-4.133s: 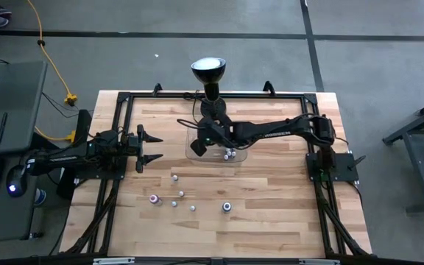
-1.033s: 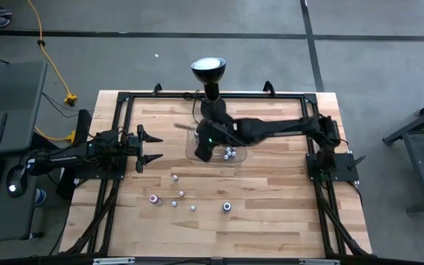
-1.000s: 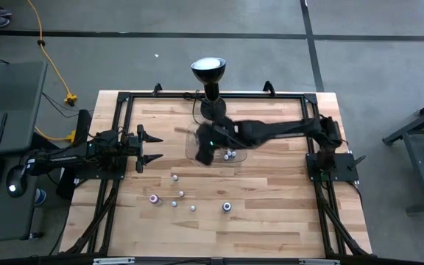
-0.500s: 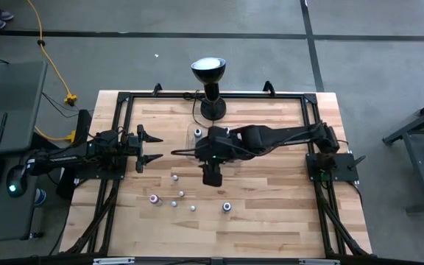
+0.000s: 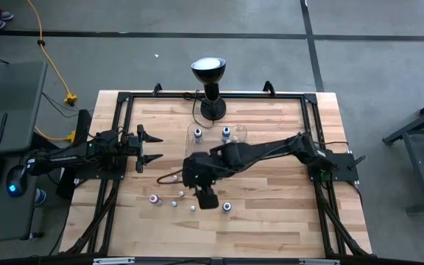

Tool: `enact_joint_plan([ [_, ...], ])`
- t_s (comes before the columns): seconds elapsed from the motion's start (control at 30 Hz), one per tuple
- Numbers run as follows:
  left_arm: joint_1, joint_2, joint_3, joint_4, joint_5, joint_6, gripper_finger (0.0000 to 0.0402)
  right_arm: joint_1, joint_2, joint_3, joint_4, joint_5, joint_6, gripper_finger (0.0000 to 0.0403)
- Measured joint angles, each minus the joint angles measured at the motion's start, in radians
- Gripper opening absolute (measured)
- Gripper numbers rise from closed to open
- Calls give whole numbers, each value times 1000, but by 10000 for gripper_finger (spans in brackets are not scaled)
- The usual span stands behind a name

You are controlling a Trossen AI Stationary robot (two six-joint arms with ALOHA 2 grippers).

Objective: Pick & Place food coloring
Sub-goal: Put the brown food coloring bottle into the transparent bin

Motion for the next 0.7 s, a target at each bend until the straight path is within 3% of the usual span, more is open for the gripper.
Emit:
enact_joint_plan([
  [0.7, 0, 0, 0, 0, 0, 0, 278, 79, 203, -2, 25, -8, 14, 218],
])
